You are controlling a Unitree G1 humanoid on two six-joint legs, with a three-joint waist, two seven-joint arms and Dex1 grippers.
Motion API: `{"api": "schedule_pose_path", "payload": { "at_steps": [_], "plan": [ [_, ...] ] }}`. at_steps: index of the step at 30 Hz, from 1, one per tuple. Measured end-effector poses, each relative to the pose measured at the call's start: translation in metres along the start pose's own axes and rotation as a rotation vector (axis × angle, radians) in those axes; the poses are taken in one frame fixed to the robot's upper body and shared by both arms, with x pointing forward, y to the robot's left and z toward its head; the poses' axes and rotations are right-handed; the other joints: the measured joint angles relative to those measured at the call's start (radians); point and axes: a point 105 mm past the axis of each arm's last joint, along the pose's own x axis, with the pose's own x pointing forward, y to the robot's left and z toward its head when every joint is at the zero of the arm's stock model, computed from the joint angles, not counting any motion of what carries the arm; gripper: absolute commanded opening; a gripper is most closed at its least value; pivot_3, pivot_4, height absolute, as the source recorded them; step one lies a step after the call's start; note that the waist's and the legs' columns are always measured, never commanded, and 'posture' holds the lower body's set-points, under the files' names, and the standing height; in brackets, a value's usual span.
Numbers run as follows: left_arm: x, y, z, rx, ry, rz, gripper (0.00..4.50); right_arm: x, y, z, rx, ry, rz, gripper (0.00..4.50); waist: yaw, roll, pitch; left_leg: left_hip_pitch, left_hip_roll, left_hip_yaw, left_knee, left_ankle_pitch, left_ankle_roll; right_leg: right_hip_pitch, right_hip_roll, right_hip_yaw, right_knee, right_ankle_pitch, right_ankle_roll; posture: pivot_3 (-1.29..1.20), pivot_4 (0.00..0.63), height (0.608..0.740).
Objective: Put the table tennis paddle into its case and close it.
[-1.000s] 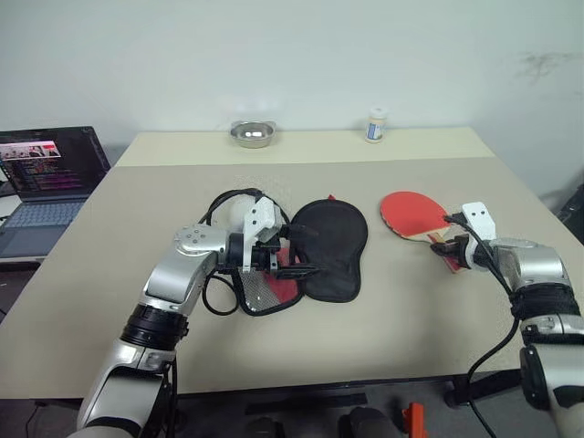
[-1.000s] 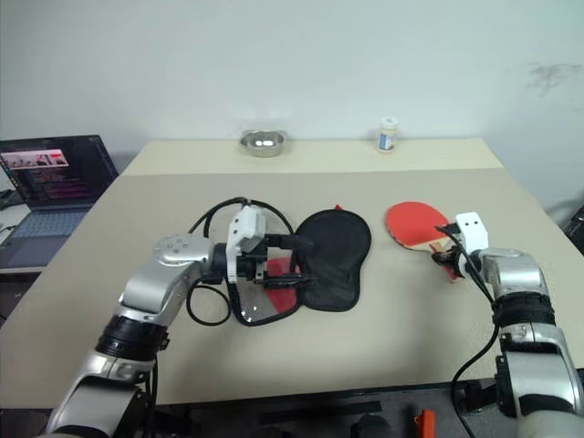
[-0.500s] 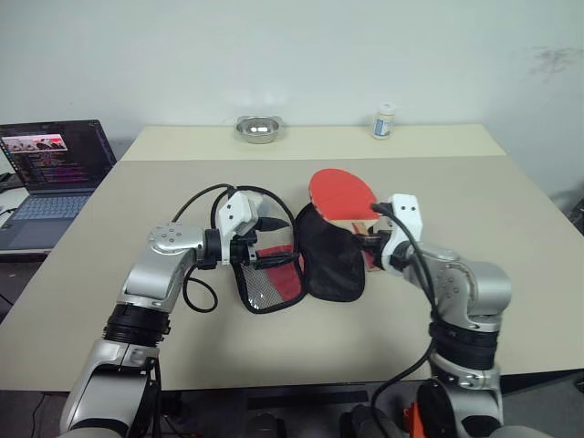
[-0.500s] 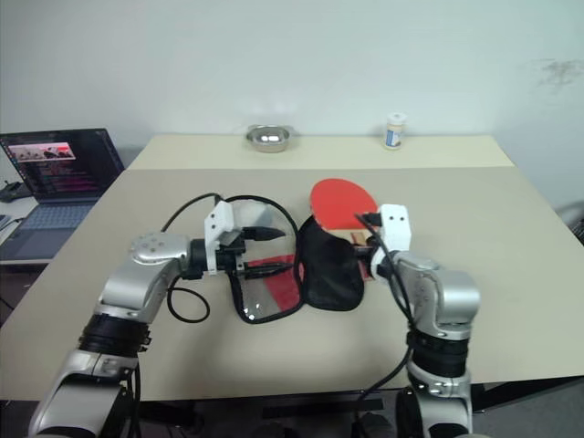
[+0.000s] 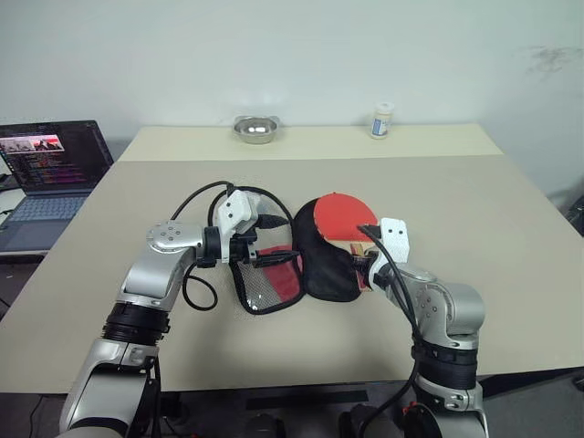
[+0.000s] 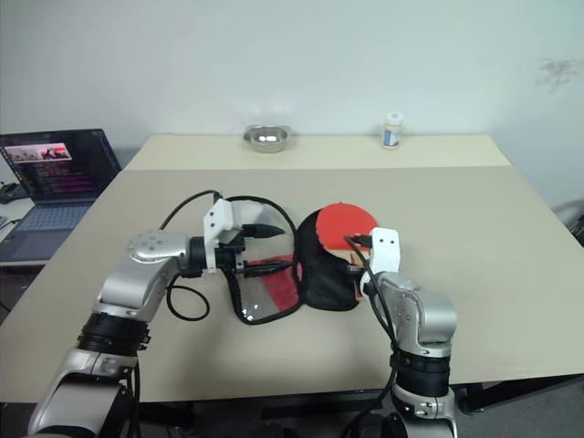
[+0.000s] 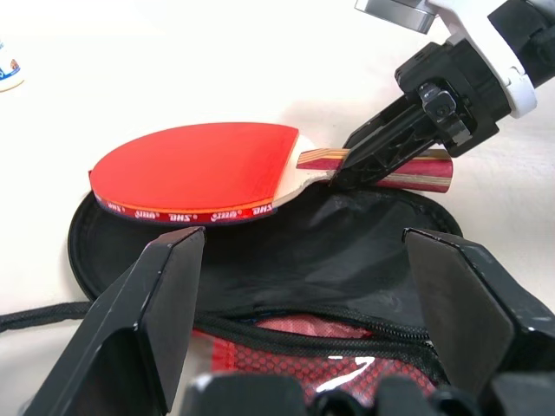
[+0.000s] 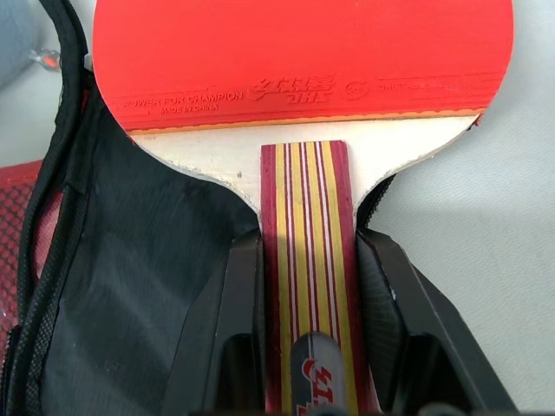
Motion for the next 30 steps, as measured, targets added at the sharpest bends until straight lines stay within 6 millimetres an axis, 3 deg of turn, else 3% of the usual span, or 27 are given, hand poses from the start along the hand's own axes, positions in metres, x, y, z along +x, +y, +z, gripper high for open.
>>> {"api": "schedule_pose_path", "payload": {
  "at_steps": [12, 29, 30],
  "plan": [
    [0.0, 0.0, 0.0, -0.001, 0.0, 0.002, 3.98, -0.001, 0.03, -0.002, -0.085, 0.002, 0.096, 1.09, -0.002, 0.0, 0.0, 0.0, 0.0, 0.0, 0.0, 0.0, 0.0, 0.0, 0.0, 0.0, 0.0, 0.0, 0.0, 0.0, 0.15, 0.74],
    [0.004, -0.001, -0.002, -0.001, 0.002, -0.008, 3.98, 0.008, 0.018, -0.011, -0.035, 0.004, 0.046, 1.09, -0.001, -0.001, 0.0, 0.0, 0.0, 0.0, 0.0, 0.0, 0.0, 0.0, 0.0, 0.0, 0.0, 0.0, 0.0, 0.0, 0.15, 0.74],
    [0.004, -0.001, -0.002, -0.001, 0.001, -0.009, 3.98, 0.009, 0.016, -0.011, -0.029, 0.0, 0.043, 1.44, -0.001, -0.001, 0.0, 0.0, 0.0, 0.0, 0.0, 0.0, 0.0, 0.0, 0.0, 0.0, 0.0, 0.0, 0.0, 0.0, 0.15, 0.74]
  ]
}}
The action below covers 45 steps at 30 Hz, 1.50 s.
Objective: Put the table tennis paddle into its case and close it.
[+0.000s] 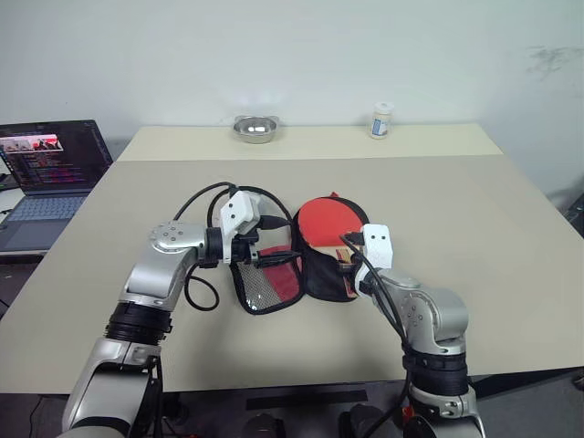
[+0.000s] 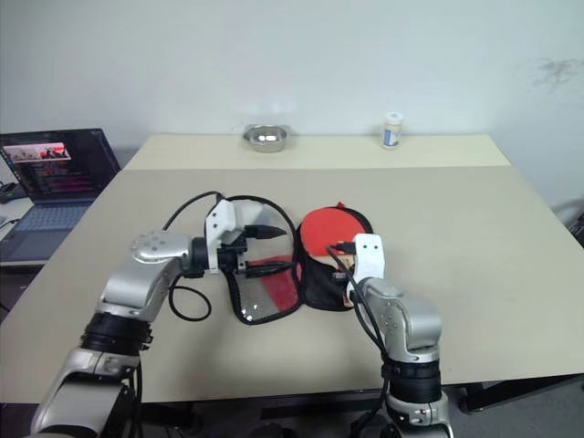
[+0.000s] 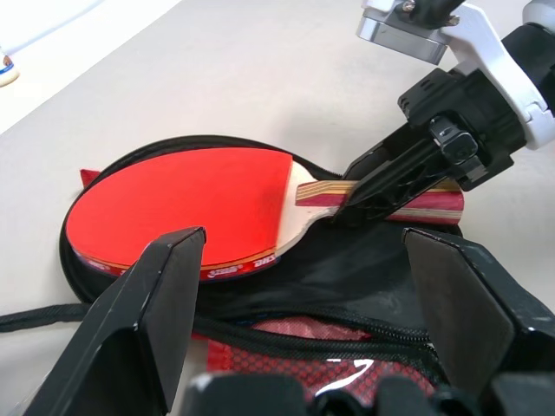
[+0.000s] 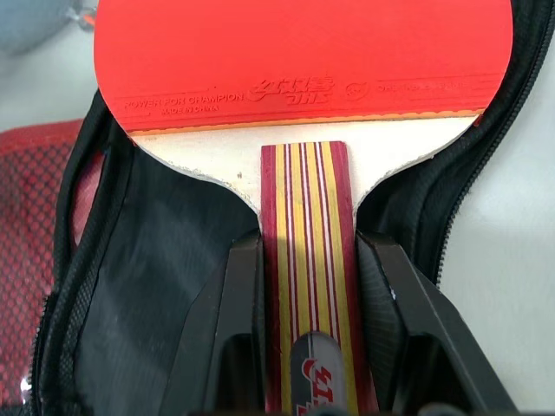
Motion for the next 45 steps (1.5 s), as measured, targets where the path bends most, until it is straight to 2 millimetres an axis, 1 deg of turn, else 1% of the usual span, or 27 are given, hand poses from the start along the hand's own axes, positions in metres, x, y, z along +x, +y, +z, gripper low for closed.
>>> {"api": "schedule_pose_path", "payload": {
  "at_steps": [1, 2, 3, 9, 13, 16, 18, 21, 24, 27, 30, 31, 33, 36, 40, 45],
  "plan": [
    [0.0, 0.0, 0.0, 0.0, -0.001, 0.0, 3.98, 0.002, 0.0, 0.001, 0.002, -0.004, -0.001, 1.81, 0.0, 0.0, 0.0, 0.0, 0.0, 0.0, 0.0, 0.0, 0.0, 0.0, 0.0, 0.0, 0.0, 0.0, 0.0, 0.0, 0.15, 0.74],
    [0.001, 0.0, 0.0, 0.0, -0.002, -0.001, 3.98, 0.004, -0.001, 0.002, 0.002, -0.007, -0.002, 2.01, 0.0, 0.0, 0.0, 0.0, 0.0, 0.0, 0.0, 0.0, 0.0, 0.0, 0.0, 0.0, 0.0, 0.0, 0.0, 0.0, 0.15, 0.74],
    [0.001, 0.0, 0.0, 0.001, -0.002, -0.001, 3.98, 0.005, -0.002, 0.003, 0.006, -0.008, -0.005, 2.3, 0.0, 0.0, 0.0, 0.0, 0.0, 0.0, 0.0, 0.0, 0.0, 0.0, 0.0, 0.0, 0.0, 0.0, 0.0, 0.0, 0.15, 0.74],
    [0.001, 0.0, 0.001, 0.007, -0.003, 0.0, 3.98, 0.007, 0.0, 0.007, 0.0, -0.029, 0.001, 4.42, 0.001, 0.0, 0.0, 0.0, 0.0, 0.0, 0.0, 0.0, 0.0, 0.0, 0.0, 0.0, 0.0, 0.0, 0.0, 0.0, 0.15, 0.74],
    [0.0, 0.0, 0.001, 0.011, -0.005, 0.0, 3.98, 0.002, 0.008, 0.01, -0.005, -0.03, 0.049, 4.42, 0.002, 0.0, 0.0, 0.0, 0.0, 0.0, 0.0, 0.0, 0.0, 0.0, 0.0, 0.0, 0.0, 0.0, 0.0, 0.0, 0.15, 0.74],
    [0.0, 0.0, 0.0, 0.011, -0.003, 0.001, 3.98, -0.011, 0.016, 0.017, -0.028, -0.041, 0.132, 4.42, 0.002, 0.0, 0.0, 0.0, 0.0, 0.0, 0.0, 0.0, 0.0, 0.0, 0.0, 0.0, 0.0, 0.0, 0.0, 0.0, 0.15, 0.74],
    [-0.001, 0.0, -0.001, 0.01, 0.001, 0.004, 3.98, -0.02, 0.014, 0.022, -0.047, -0.048, 0.159, 4.42, 0.002, 0.0, 0.0, 0.0, 0.0, 0.0, 0.0, 0.0, 0.0, 0.0, 0.0, 0.0, 0.0, 0.0, 0.0, 0.0, 0.15, 0.74],
    [-0.008, 0.003, -0.006, 0.0, 0.024, 0.019, 3.98, -0.034, -0.003, 0.027, -0.056, -0.048, 0.157, 4.42, 0.004, 0.0, 0.0, 0.0, 0.0, 0.0, 0.0, 0.0, 0.0, 0.0, 0.0, 0.0, 0.0, 0.0, 0.0, 0.0, 0.15, 0.74],
    [-0.012, 0.006, -0.01, -0.015, 0.033, 0.036, 3.98, -0.042, -0.022, 0.028, -0.05, -0.046, 0.122, 4.42, 0.004, 0.0, 0.0, 0.0, 0.0, 0.0, 0.0, 0.0, 0.0, 0.0, 0.0, -0.001, 0.0, 0.0, 0.0, 0.0, 0.15, 0.74],
    [-0.012, 0.006, -0.01, -0.015, 0.032, 0.036, 3.98, -0.044, -0.03, 0.016, -0.052, -0.012, 0.113, 4.42, 0.002, 0.0, 0.0, 0.0, 0.0, 0.0, 0.0, 0.0, 0.0, 0.0, 0.0, 0.0, 0.0, 0.0, 0.0, 0.0, 0.15, 0.74],
    [-0.012, 0.006, -0.01, -0.016, 0.033, 0.034, 3.98, -0.043, -0.022, 0.009, -0.062, 0.014, 0.151, 4.42, -0.001, 0.0, 0.0, 0.0, 0.0, 0.0, 0.0, 0.0, 0.0, 0.0, 0.0, 0.0, 0.0, -0.002, 0.002, 0.0, 0.15, 0.74],
    [-0.013, 0.005, -0.012, -0.018, 0.037, 0.034, 3.98, -0.044, -0.017, 0.007, -0.068, 0.018, 0.18, 4.42, -0.001, 0.0, 0.0, 0.0, 0.001, 0.0, 0.0, 0.0, 0.0, 0.0, 0.0, 0.0, 0.0, -0.002, 0.003, 0.0, 0.15, 0.74],
    [-0.017, 0.005, -0.016, -0.026, 0.054, 0.037, 3.98, -0.046, -0.005, 0.006, -0.074, 0.019, 0.24, 4.42, -0.002, 0.0, 0.0, 0.0, 0.001, 0.0, 0.0, 0.0, 0.0, 0.0, 0.0, 0.0, 0.0, -0.002, 0.003, 0.0, 0.15, 0.74],
    [-0.024, 0.006, -0.021, -0.033, 0.079, 0.039, 3.98, -0.047, 0.004, 0.003, -0.078, 0.025, 0.285, 4.42, -0.001, -0.001, 0.0, 0.0, 0.001, 0.0, 0.0, 0.0, 0.0, 0.0, 0.0, -0.001, 0.0, -0.002, 0.003, 0.0, 0.15, 0.74],
    [-0.028, 0.008, -0.023, -0.04, 0.089, 0.049, 3.98, -0.045, 0.007, -0.006, -0.087, 0.051, 0.292, 4.42, 0.003, -0.001, 0.0, 0.0, 0.0, 0.0, 0.0, 0.0, 0.0, 0.0, 0.0, -0.001, 0.0, -0.002, 0.003, 0.0, 0.15, 0.74],
    [-0.028, 0.007, -0.025, -0.045, 0.091, 0.05, 3.98, -0.041, 0.003, -0.009, -0.11, 0.051, 0.27, 4.42, 0.004, -0.001, 0.0, 0.0, 0.0, 0.0, 0.0, 0.0, 0.0, 0.0, 0.0, -0.001, 0.0, -0.002, 0.003, 0.0, 0.15, 0.74]
  ]
}}
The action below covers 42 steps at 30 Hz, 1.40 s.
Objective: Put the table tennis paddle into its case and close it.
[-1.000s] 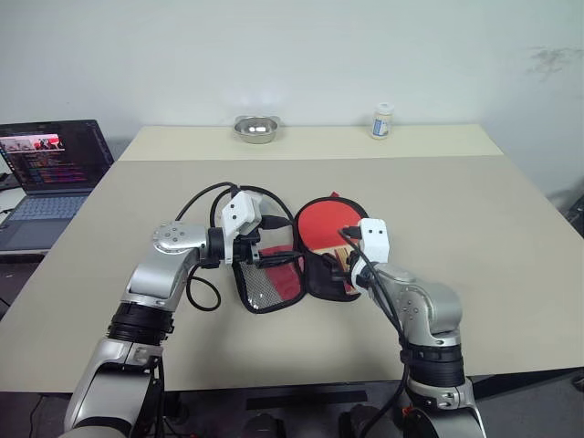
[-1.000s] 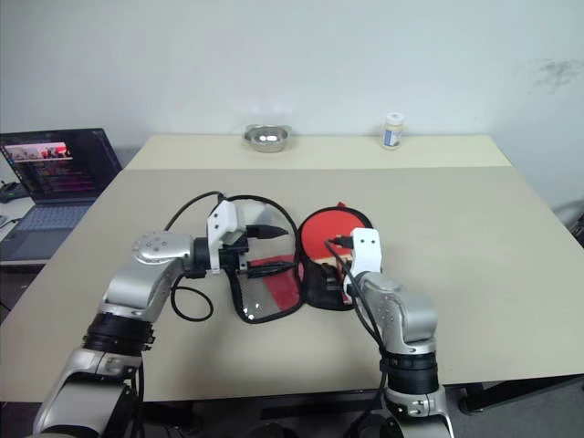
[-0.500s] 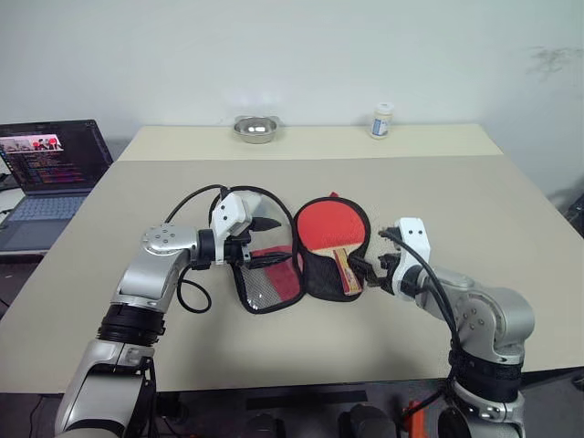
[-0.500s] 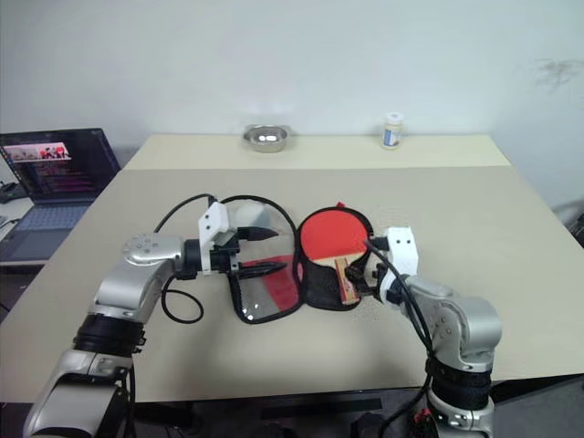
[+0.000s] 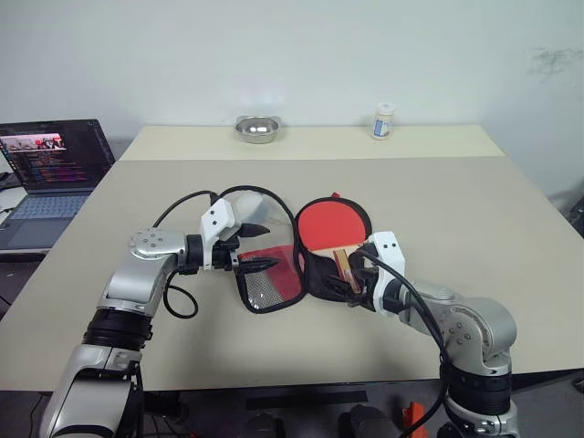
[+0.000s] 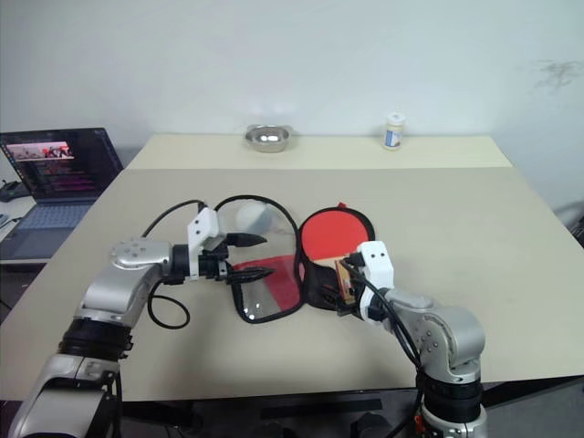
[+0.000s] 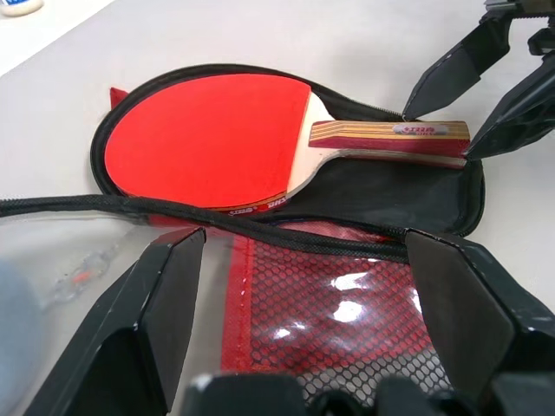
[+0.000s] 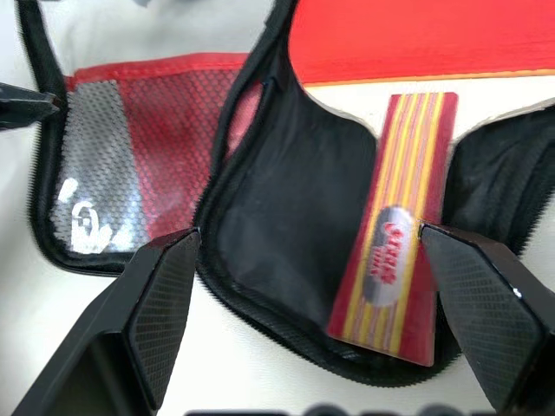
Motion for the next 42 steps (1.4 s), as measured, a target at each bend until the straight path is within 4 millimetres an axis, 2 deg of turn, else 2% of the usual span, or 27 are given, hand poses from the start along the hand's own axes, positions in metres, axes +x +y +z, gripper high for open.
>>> {"api": "schedule_pose_path", "payload": {
  "at_steps": [14, 16, 22, 24, 26, 30, 34, 39, 42],
  "plan": [
    [0.0, 0.001, 0.0, -0.001, 0.001, 0.008, 3.98, -0.001, -0.001, 0.002, -0.05, -0.014, 0.004, 4.42, 0.0, 0.0, 0.0, 0.0, 0.0, 0.0, 0.0, 0.0, 0.0, 0.0, 0.0, 0.0, 0.0, 0.0, 0.0, 0.0, 0.15, 0.74],
    [-0.002, 0.001, -0.001, -0.003, 0.009, 0.01, 3.98, -0.008, -0.004, 0.007, -0.095, -0.024, 0.034, 4.42, 0.0, -0.001, 0.0, 0.0, 0.0, 0.0, 0.0, 0.0, 0.0, 0.0, 0.0, 0.0, 0.0, 0.0, 0.0, 0.0, 0.15, 0.74],
    [-0.028, 0.005, -0.015, -0.034, 0.08, 0.052, 3.98, -0.059, -0.003, 0.043, -0.392, -0.099, 0.208, 4.42, -0.001, -0.003, 0.003, 0.0, 0.0, 0.0, 0.0, 0.0, 0.0, 0.0, 0.0, -0.001, -0.001, 0.0, 0.0, 0.0, 0.15, 0.74],
    [-0.04, 0.005, -0.023, -0.05, 0.111, 0.066, 3.57, -0.08, -0.003, 0.059, -0.478, -0.138, 0.254, 4.47, 0.0, -0.005, 0.004, 0.0, 0.001, -0.001, -0.001, 0.0, 0.0, 0.0, 0.0, -0.002, -0.001, -0.001, 0.0, 0.0, 0.15, 0.74],
    [-0.049, 0.003, -0.029, -0.074, 0.129, 0.076, 3.02, -0.093, -0.002, 0.067, -0.526, -0.156, 0.284, 4.47, 0.0, -0.007, 0.005, 0.0, 0.001, -0.001, -0.001, 0.0, 0.0, 0.0, 0.0, -0.002, -0.001, -0.001, 0.0, 0.0, 0.15, 0.74],
    [-0.069, -0.009, -0.047, -0.132, 0.202, 0.055, 1.58, -0.105, -0.001, 0.068, -0.57, -0.139, 0.329, 4.47, 0.0, -0.008, 0.006, 0.0, 0.002, -0.001, -0.001, 0.0, 0.0, 0.0, 0.0, -0.002, -0.001, -0.001, 0.0, 0.0, 0.15, 0.74],
    [-0.09, -0.009, -0.062, -0.139, 0.293, 0.077, 0.05, -0.109, 0.0, 0.069, -0.596, -0.147, 0.34, 4.47, 0.003, -0.01, 0.007, 0.0, 0.002, -0.001, 0.0, 0.0, 0.0, 0.0, -0.001, -0.002, -0.001, -0.001, -0.001, 0.0, 0.15, 0.74],
    [-0.105, 0.0, -0.08, -0.152, 0.361, 0.149, 0.02, -0.113, 0.003, 0.066, -0.616, -0.144, 0.376, 4.47, 0.004, -0.01, 0.007, 0.0, 0.002, -0.001, 0.0, 0.0, 0.0, 0.0, -0.001, -0.003, -0.001, -0.001, -0.001, 0.0, 0.15, 0.74],
    [-0.092, 0.011, -0.078, -0.137, 0.322, 0.184, 0.02, -0.114, 0.001, 0.064, -0.624, -0.136, 0.375, 4.47, 0.01, -0.011, 0.007, 0.0, 0.001, -0.001, 0.0, 0.0, 0.0, 0.001, -0.002, -0.004, -0.001, -0.001, -0.001, 0.0, 0.15, 0.74]
  ]
}}
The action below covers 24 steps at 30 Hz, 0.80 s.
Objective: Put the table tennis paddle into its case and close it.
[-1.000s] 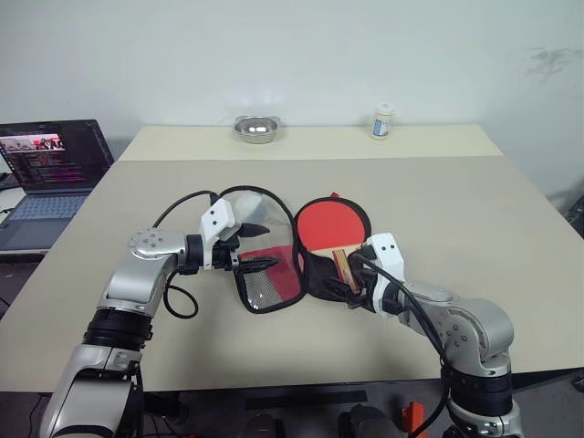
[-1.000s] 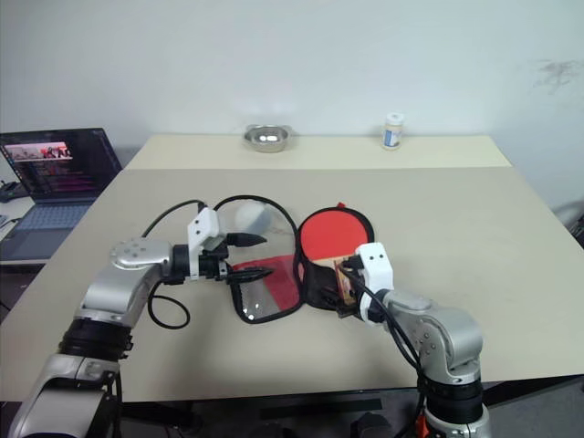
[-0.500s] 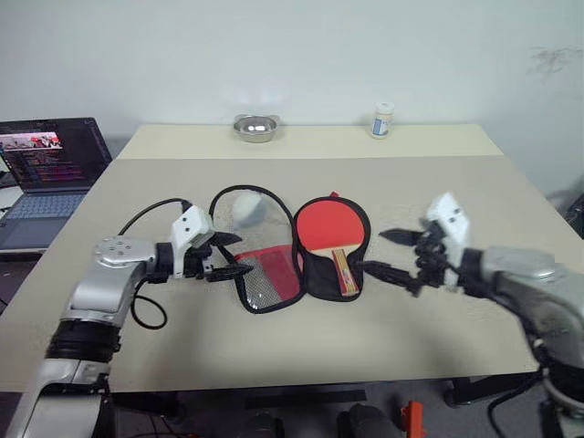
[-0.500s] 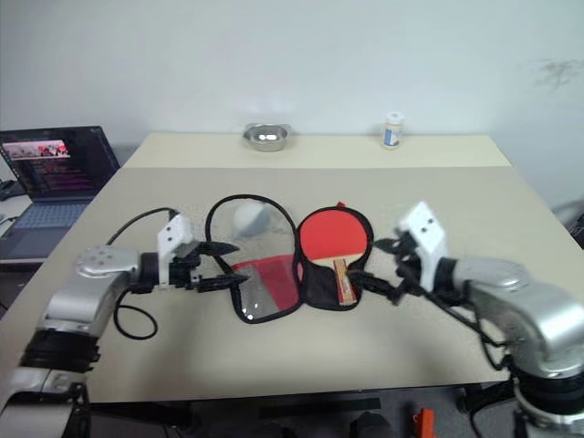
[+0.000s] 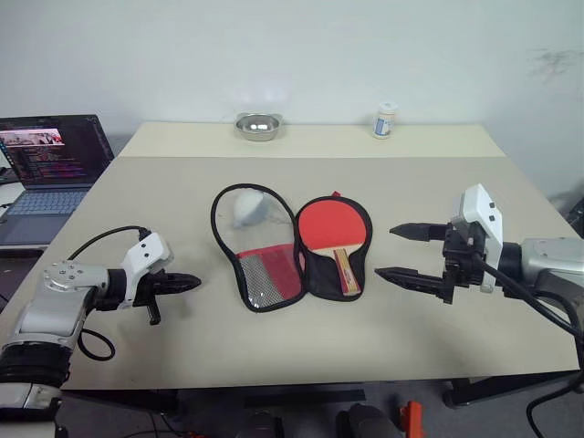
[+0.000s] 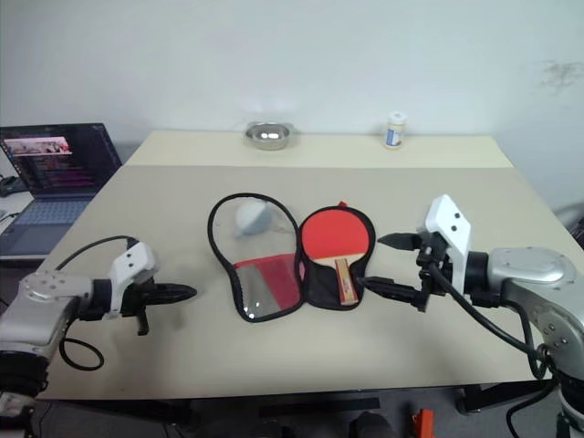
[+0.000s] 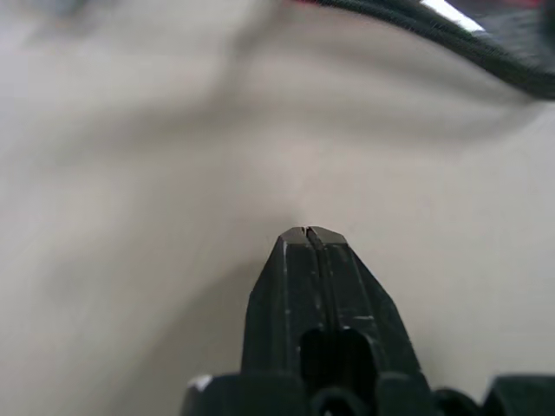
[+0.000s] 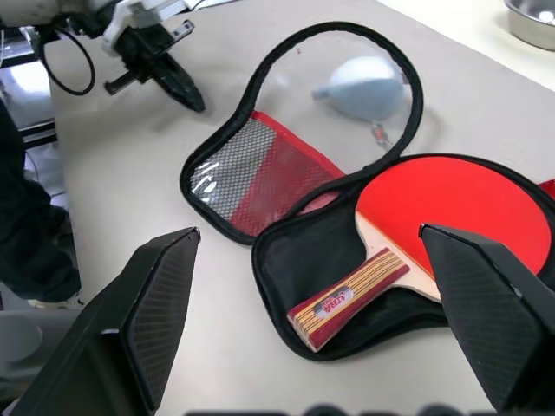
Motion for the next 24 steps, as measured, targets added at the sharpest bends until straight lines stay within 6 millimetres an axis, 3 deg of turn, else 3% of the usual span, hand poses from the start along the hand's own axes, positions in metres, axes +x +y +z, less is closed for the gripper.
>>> {"api": "schedule_pose_path", "payload": {
  "at_steps": [8, 16, 21, 24],
  "plan": [
    [0.082, -0.022, 0.048, -0.031, -0.19, -0.134, 0.02, -0.006, 0.002, -0.002, -0.026, 0.031, 0.001, 4.47, 0.022, -0.002, 0.0, -0.002, -0.001, -0.002, 0.001, 0.0, 0.0, 0.001, 0.0, -0.002, 0.0, 0.003, -0.004, 0.0, 0.15, 0.74],
    [0.109, -0.052, 0.129, 0.067, -0.392, -0.311, 0.02, -0.027, 0.0, -0.004, -0.023, 0.073, -0.056, 4.47, 0.021, -0.002, 0.0, 0.0, -0.002, -0.003, 0.002, 0.0, 0.0, 0.002, 0.001, -0.002, 0.001, 0.002, -0.002, 0.0, 0.15, 0.74],
    [0.126, -0.075, 0.155, 0.102, -0.45, -0.4, 0.02, -0.032, -0.003, -0.009, -0.004, 0.1, -0.091, 4.47, 0.02, -0.002, 0.0, 0.0, -0.002, -0.003, 0.002, 0.0, 0.0, 0.002, 0.002, -0.002, 0.001, 0.0, 0.0, 0.0, 0.15, 0.74],
    [0.133, -0.081, 0.162, 0.105, -0.472, -0.419, 0.02, -0.033, -0.007, -0.012, 0.007, 0.106, -0.12, 4.47, 0.018, -0.002, 0.0, 0.0, -0.002, -0.003, 0.002, 0.0, 0.0, 0.002, 0.002, -0.001, 0.001, 0.0, 0.0, 0.0, 0.15, 0.74]
  ]
}}
